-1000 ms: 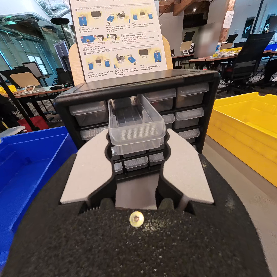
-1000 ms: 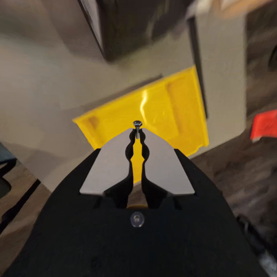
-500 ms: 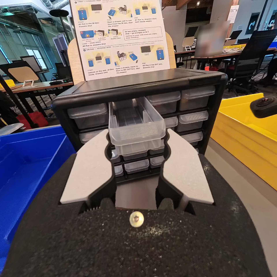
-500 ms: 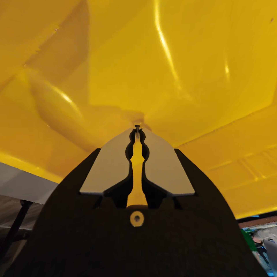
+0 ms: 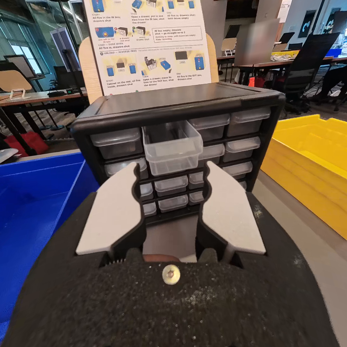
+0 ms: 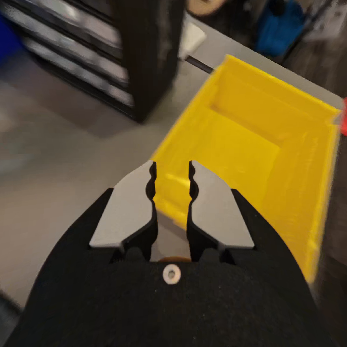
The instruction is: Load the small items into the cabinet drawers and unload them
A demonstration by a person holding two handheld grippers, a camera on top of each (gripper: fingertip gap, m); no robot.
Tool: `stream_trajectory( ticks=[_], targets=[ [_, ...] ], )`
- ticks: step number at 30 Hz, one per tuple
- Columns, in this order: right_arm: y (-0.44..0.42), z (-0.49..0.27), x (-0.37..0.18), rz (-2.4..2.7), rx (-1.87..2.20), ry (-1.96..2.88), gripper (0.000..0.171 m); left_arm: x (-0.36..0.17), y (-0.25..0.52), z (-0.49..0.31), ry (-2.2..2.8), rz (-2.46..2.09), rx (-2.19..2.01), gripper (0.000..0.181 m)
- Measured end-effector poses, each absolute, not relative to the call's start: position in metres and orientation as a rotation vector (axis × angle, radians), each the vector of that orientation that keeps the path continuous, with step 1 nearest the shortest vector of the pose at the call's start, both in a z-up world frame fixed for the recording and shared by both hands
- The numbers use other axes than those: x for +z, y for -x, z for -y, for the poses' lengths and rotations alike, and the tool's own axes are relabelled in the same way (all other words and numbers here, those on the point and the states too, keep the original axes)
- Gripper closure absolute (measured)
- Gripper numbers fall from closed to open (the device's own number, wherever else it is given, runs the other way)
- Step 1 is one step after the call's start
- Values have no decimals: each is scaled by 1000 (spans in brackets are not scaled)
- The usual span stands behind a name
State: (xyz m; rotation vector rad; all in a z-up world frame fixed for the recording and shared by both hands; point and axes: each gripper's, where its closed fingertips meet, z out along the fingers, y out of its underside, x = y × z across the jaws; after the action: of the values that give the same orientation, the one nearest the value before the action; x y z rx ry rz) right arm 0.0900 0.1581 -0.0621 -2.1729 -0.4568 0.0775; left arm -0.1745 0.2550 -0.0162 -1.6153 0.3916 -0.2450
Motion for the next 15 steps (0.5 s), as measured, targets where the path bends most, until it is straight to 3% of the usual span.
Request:
stream_trajectory(
  ticks=[5,9,15],
  targets=[
    [9,-77,-91,476,478,1988,140,-12,173,-238,1569,-376,-246,158],
    [41,-43,-120,602,409,1877,140,-23,169,-258,1650,-329,-201,162],
    [56,-33,-115,670,390,1764,143,-19,168,-285,1673,-269,-187,161]
  ],
)
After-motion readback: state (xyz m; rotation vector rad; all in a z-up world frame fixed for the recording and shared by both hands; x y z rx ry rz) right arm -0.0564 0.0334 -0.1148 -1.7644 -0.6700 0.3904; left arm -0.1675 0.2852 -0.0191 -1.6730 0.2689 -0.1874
